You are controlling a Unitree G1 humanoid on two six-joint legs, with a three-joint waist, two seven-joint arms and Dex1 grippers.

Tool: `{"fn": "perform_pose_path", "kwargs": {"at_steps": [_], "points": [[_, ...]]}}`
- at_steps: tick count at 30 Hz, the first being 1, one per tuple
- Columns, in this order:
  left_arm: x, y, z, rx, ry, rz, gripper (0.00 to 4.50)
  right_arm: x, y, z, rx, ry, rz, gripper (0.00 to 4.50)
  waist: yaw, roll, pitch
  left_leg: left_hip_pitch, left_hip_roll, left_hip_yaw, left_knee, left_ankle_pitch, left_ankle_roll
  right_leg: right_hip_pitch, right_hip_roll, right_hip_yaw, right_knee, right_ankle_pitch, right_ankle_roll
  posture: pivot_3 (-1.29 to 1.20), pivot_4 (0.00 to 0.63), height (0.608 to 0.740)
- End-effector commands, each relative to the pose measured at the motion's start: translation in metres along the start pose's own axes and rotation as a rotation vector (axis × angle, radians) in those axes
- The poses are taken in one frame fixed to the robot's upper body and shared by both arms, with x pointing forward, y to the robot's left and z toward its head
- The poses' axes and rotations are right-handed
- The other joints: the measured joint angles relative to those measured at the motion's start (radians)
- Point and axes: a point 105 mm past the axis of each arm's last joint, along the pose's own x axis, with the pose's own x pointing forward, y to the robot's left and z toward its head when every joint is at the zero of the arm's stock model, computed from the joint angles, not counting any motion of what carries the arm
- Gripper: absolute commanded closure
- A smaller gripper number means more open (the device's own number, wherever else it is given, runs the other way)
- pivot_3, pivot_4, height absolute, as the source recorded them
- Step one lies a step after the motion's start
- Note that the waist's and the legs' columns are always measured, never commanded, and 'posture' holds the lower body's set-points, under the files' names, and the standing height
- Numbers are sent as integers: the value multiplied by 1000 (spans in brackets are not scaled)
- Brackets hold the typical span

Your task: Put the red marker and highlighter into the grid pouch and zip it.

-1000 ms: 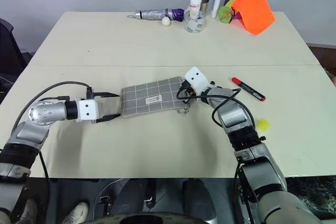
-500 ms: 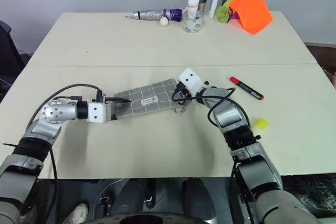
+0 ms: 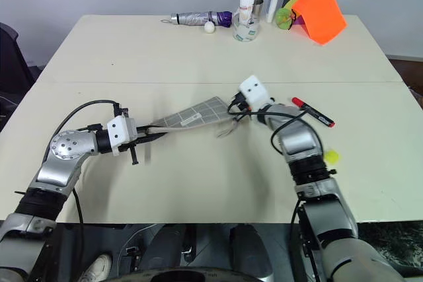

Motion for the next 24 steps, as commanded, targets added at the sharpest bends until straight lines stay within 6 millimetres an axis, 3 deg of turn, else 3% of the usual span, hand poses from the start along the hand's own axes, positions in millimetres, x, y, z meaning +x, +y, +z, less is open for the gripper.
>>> {"fn": "perform_pose_path", "kwargs": {"at_steps": [1,3,5,6,10,13,24], "points": [[1,10,16,-78,-55,119,4500,-36,-25,24,-32,-97,-61,2607,2,0,0,0,0,0,0,0,0,0,0,0,0,0,0,0,150,740],[3,9,20,-104,-64,146,4500,-45,-29,24,-19,-102,-80,1796,-1,0,0,0,0,0,0,0,0,1,0,0,-1,0,0,0,150,740],[8,9,24,-136,-78,178,4500,-56,-29,23,8,-111,-68,569,-6,0,0,1,0,0,0,0,0,1,0,0,0,0,0,0,150,740],[12,8,28,-155,-95,194,4500,-63,-26,22,37,-119,-51,179,-5,0,0,1,1,0,0,0,0,1,1,0,0,0,0,0,150,740],[28,1,37,-211,-138,210,4500,-77,-1,18,113,-125,54,179,-3,0,0,1,1,0,0,0,0,1,1,0,0,0,0,0,150,740],[37,-5,41,-218,-153,189,4500,-72,9,17,170,-131,66,179,-5,0,0,1,1,-1,0,0,0,1,1,0,0,0,0,0,150,740],[44,-13,47,-212,-169,154,4500,-56,-1,18,256,-148,-32,179,0,0,0,1,0,-1,1,0,0,1,1,0,0,0,0,0,150,740]]}}
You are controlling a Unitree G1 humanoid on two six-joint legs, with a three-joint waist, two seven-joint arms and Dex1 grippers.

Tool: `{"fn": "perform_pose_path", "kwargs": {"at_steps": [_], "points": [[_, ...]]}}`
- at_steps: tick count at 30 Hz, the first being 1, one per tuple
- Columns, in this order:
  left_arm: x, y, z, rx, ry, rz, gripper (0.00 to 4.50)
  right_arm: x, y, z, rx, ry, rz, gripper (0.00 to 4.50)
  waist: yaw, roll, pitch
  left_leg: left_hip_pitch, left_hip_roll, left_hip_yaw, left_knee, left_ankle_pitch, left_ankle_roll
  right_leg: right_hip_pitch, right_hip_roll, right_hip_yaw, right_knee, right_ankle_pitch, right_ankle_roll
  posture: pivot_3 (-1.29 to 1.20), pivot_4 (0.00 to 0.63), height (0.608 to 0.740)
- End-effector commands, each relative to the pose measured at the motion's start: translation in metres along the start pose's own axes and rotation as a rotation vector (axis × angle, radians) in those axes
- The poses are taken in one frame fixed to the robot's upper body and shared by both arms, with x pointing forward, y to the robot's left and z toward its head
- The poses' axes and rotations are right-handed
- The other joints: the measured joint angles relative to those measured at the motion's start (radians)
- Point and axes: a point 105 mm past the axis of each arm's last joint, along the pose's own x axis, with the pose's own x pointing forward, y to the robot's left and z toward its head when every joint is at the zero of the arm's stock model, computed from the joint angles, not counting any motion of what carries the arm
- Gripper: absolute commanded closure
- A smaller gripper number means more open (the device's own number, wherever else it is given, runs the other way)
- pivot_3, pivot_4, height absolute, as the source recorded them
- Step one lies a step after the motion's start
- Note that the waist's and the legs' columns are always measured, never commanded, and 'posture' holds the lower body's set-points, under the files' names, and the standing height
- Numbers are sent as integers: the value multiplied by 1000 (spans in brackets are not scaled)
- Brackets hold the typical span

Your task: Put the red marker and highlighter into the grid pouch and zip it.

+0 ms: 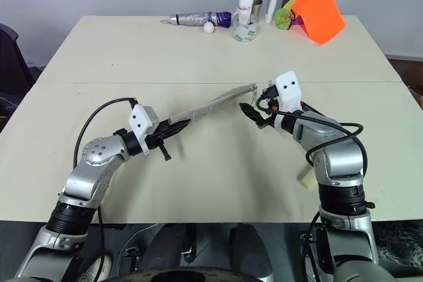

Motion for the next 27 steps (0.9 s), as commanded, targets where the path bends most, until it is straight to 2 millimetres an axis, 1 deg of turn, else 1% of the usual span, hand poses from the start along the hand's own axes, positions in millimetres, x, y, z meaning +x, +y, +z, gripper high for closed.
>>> {"fn": "perform_pose_path", "kwargs": {"at_steps": [1,3,4,6,7,8,9,10,12,14,19,21,27], "points": [[1,-4,13,38,-38,-21,4500,-1,-1,12,-6,-56,-6,411,0,0,0,0,0,0,0,0,0,0,0,0,0,0,0,0,150,740],[1,-5,13,38,-36,-22,4500,-1,0,12,-2,-60,3,1077,-1,0,0,0,0,0,0,0,0,0,0,0,0,0,0,0,150,740],[1,-5,13,38,-36,-22,4500,-1,1,12,-3,-61,6,1557,-1,0,0,0,0,0,0,0,0,0,0,0,0,0,0,0,150,740],[2,-5,12,39,-35,-21,4500,0,2,13,-3,-66,12,2659,-1,0,0,0,0,0,0,0,0,0,0,0,0,0,0,0,150,740],[2,-5,12,38,-35,-20,4500,0,3,14,-3,-70,14,3055,-2,0,0,0,0,0,0,0,0,0,0,0,0,0,0,0,150,740],[2,-6,12,38,-34,-20,4500,0,3,15,-4,-73,13,3751,-1,0,0,0,0,0,0,0,0,0,0,0,0,0,0,0,150,740],[2,-6,12,37,-34,-20,4500,-1,3,16,-6,-73,12,4158,-1,0,0,0,0,0,0,0,0,0,0,0,0,0,0,0,150,740],[2,-6,12,36,-34,-19,4500,-1,3,16,-8,-73,11,4441,-1,0,0,0,0,0,0,0,0,0,0,0,0,0,0,0,150,740],[4,-6,11,37,-30,-18,4500,-2,5,16,-26,-66,17,4441,-1,0,0,0,0,0,0,0,0,0,0,0,0,0,0,0,150,740],[6,-7,9,34,-24,-12,4500,-3,11,14,-73,-46,37,4441,-1,0,0,0,0,0,0,0,0,0,0,0,0,0,0,0,150,740],[17,-11,9,16,-21,-4,4500,-5,46,8,-205,11,175,4441,-1,0,0,0,0,0,0,0,0,0,0,0,-1,0,0,0,150,740],[23,-16,8,5,-18,-5,4500,-6,63,8,-243,17,239,4441,-1,0,0,0,0,0,0,0,0,0,0,0,-1,0,0,0,150,740],[42,-28,7,-15,-15,-4,4500,-8,88,10,-308,33,335,4441,1,0,0,0,0,-1,0,0,0,0,0,0,-1,0,0,0,150,740]]}}
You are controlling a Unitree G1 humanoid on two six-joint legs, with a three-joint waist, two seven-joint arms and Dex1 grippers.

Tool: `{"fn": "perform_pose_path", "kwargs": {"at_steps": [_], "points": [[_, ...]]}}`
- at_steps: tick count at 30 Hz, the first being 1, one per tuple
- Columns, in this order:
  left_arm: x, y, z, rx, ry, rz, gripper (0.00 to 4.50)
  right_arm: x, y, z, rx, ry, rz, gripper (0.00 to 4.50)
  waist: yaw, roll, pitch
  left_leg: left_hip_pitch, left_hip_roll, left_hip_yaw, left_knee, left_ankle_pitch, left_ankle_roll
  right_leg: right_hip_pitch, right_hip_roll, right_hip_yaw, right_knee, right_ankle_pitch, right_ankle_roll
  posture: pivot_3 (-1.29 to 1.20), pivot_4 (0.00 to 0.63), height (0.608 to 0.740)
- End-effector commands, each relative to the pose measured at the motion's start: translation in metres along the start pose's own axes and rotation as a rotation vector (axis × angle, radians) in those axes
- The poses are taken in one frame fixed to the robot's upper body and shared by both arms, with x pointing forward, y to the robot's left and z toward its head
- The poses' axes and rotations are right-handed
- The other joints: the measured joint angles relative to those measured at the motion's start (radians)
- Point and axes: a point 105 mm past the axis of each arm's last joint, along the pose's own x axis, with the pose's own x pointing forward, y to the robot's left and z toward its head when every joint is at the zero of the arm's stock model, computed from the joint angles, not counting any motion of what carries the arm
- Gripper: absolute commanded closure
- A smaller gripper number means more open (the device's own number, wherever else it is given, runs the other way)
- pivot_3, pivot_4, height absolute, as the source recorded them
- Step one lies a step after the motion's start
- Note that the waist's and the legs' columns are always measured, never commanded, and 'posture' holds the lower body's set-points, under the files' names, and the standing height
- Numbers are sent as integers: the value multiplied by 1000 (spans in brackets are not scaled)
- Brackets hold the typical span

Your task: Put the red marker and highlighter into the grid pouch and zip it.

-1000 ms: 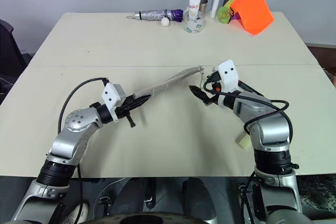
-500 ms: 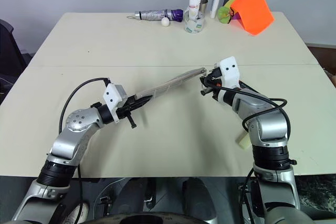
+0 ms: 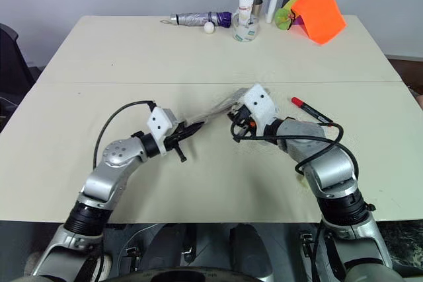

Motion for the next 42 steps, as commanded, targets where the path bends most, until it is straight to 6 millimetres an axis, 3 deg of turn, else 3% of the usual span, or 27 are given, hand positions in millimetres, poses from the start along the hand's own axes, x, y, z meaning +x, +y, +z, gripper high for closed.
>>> {"fn": "perform_pose_path", "kwargs": {"at_steps": [1,5,9,16,22,25,28,30,34,39,42], "points": [[14,-6,12,25,-29,-6,4500,-2,20,19,-86,-36,87,4441,2,0,0,0,0,0,0,0,0,0,0,0,0,0,0,0,150,740],[30,-11,14,16,-37,-5,4500,-1,47,25,-135,-42,200,4441,1,0,0,0,0,0,1,0,0,0,0,0,0,0,0,0,150,740],[44,-12,13,7,-37,12,4500,0,58,29,-141,-48,239,4441,1,0,0,0,0,0,1,0,0,0,0,0,0,0,0,0,150,740],[61,-19,11,9,-42,9,4500,-3,55,29,-139,-30,224,4441,2,0,0,0,0,0,1,0,0,0,0,0,0,0,0,0,150,740],[64,-16,12,6,-54,36,4500,-12,47,31,-119,-26,205,4441,2,0,0,-1,0,0,1,0,0,0,0,0,0,0,0,0,150,740],[59,-9,13,17,-59,54,4500,-33,16,30,-73,-17,93,3199,3,-1,0,-1,0,0,1,0,0,0,0,0,0,0,0,0,150,740],[53,0,12,44,-56,76,4500,-57,-16,23,8,2,-55,1688,4,-1,0,-1,0,-1,2,0,0,1,0,-1,-1,0,0,0,150,740],[50,5,11,57,-55,88,4500,-69,-26,17,44,18,-103,1688,4,-1,0,-1,0,-1,2,0,0,1,0,-1,-1,0,0,0,150,740],[47,13,12,151,-55,100,4500,-113,-58,-14,162,161,-341,1688,3,-1,0,-1,0,-1,1,0,0,0,0,0,-1,0,0,0,150,740],[55,12,11,197,-79,73,4500,-156,-61,-44,310,269,-516,1688,8,-1,0,-2,0,-1,1,0,1,1,-1,0,-2,0,0,0,150,740],[60,7,10,196,-92,44,4500,-170,-54,-59,386,312,-586,1688,9,-1,0,-2,0,-1,1,-1,1,0,0,0,-2,0,0,0,150,740]]}}
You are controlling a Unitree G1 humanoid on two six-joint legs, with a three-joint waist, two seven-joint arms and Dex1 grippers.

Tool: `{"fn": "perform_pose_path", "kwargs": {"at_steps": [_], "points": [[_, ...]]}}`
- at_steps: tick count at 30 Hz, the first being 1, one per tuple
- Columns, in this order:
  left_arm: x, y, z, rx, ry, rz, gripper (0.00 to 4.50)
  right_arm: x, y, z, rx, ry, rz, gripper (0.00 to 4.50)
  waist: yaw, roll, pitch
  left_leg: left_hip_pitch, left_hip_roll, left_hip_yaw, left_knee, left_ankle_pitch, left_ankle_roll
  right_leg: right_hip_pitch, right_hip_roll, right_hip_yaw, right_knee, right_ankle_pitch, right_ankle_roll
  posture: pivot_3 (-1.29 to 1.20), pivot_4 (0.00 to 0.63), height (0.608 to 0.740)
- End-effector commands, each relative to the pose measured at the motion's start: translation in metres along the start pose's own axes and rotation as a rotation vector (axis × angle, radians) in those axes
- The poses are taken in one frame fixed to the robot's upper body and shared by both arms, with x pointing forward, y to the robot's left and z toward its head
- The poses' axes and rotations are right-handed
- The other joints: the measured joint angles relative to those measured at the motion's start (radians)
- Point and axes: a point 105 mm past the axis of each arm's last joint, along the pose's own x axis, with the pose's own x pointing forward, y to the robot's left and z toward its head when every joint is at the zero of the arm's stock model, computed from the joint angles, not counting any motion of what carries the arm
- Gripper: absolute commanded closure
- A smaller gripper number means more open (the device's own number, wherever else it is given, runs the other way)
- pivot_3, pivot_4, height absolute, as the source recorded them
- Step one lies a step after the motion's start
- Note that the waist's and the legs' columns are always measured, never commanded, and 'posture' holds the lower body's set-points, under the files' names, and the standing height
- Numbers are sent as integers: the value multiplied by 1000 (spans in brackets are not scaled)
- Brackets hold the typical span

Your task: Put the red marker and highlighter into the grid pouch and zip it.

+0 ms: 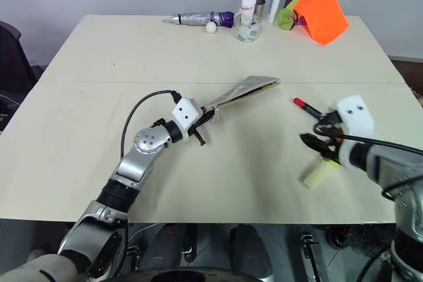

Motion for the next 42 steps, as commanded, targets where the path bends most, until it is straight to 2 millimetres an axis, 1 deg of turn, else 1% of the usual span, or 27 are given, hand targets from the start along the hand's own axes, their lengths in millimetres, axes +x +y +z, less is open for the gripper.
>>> {"fn": "perform_pose_path", "kwargs": {"at_steps": [1,3,5,6,9,10,11,15,18,20,21,22,23,27,28,29,30,31,33,35,38,42], "points": [[9,-7,13,29,-65,-42,4500,-16,-6,-12,53,5,-99,1688,1,0,0,0,0,0,0,0,0,0,0,0,0,0,0,0,150,740],[11,-11,13,27,-72,-61,4500,-20,-9,-24,81,30,-144,1688,6,0,0,0,0,0,0,0,0,0,1,0,0,0,0,0,150,740],[13,-13,13,24,-79,-74,4500,-22,-11,-32,101,42,-172,1688,9,0,0,0,0,0,0,0,0,0,0,0,0,0,0,0,150,740],[14,-16,13,20,-84,-85,4500,-22,-10,-37,121,47,-176,1688,10,0,0,0,0,0,0,0,0,0,1,0,0,0,0,0,150,740],[17,-19,14,15,-96,-102,4500,-20,-6,-51,178,62,-203,842,13,0,0,0,0,0,0,0,0,0,1,0,-1,0,0,0,150,740],[17,-19,15,14,-99,-102,4500,-19,-7,-55,188,70,-224,307,13,0,0,0,0,0,0,0,0,0,2,0,-1,0,0,0,150,740],[17,-19,15,13,-101,-103,4500,-18,-8,-58,204,74,-244,67,13,0,0,0,0,0,0,0,0,0,2,0,-1,0,0,0,150,740],[18,-20,17,11,-109,-103,4500,-15,-9,-64,241,85,-268,67,13,0,0,0,0,0,0,0,0,0,2,0,-1,0,1,0,150,740],[15,-20,17,9,-116,-105,4500,-7,-9,-75,304,115,-297,67,12,0,0,0,0,0,0,0,0,0,2,0,-1,0,1,0,150,740],[14,-20,17,7,-118,-102,4500,-3,-6,-79,324,125,-291,67,13,0,0,0,0,0,0,0,0,0,2,0,-1,0,1,0,150,740],[14,-20,18,6,-119,-101,4500,-2,-4,-80,330,126,-281,440,13,0,0,0,0,0,0,0,0,0,2,0,-1,0,1,0,150,740],[14,-19,18,6,-119,-99,4500,0,-2,-80,334,125,-269,600,13,0,0,0,0,0,0,0,0,0,2,0,-1,0,1,0,150,740],[14,-19,18,5,-118,-96,4500,2,2,-80,329,130,-250,865,13,0,0,0,0,0,0,0,0,0,2,0,-1,0,1,0,150,740],[13,-17,17,3,-115,-86,4500,6,3,-76,293,141,-235,2982,13,0,0,0,0,0,0,0,0,1,2,0,-2,0,1,0,150,740],[13,-16,17,3,-113,-84,4500,6,2,-73,283,137,-235,3432,13,0,0,0,0,0,0,0,0,1,2,0,-3,0,1,0,150,740],[13,-15,16,3,-112,-81,4500,6,2,-69,262,131,-233,3662,13,0,0,0,0,0,0,0,0,1,2,0,-3,0,1,0,150,740],[12,-15,16,3,-109,-78,4500,7,1,-62,222,123,-229,3659,12,0,0,0,0,0,0,0,0,1,2,0,-3,0,1,0,150,740],[11,-13,15,4,-106,-74,4500,6,3,-46,93,95,-213,3659,12,0,0,0,0,0,0,0,0,1,2,0,-3,0,1,0,150,740],[9,-11,14,6,-102,-68,4500,4,13,-16,-145,22,-147,3659,9,3,1,-1,0,0,0,0,0,0,2,0,-3,0,1,0,150,740],[9,-10,14,7,-101,-64,4500,1,22,4,-287,-52,-80,3659,7,2,1,-1,0,0,0,0,1,0,3,0,-3,0,1,0,150,740],[8,-8,14,9,-103,-58,4500,-3,31,20,-380,-110,-2,3659,10,1,1,-1,0,-2,-2,0,1,1,6,0,-4,0,1,0,150,740],[7,-9,16,12,-107,-56,4500,1,31,34,-386,-140,20,3659,11,1,1,-1,0,-1,-3,0,0,1,5,-1,-7,0,1,0,150,740]]}}
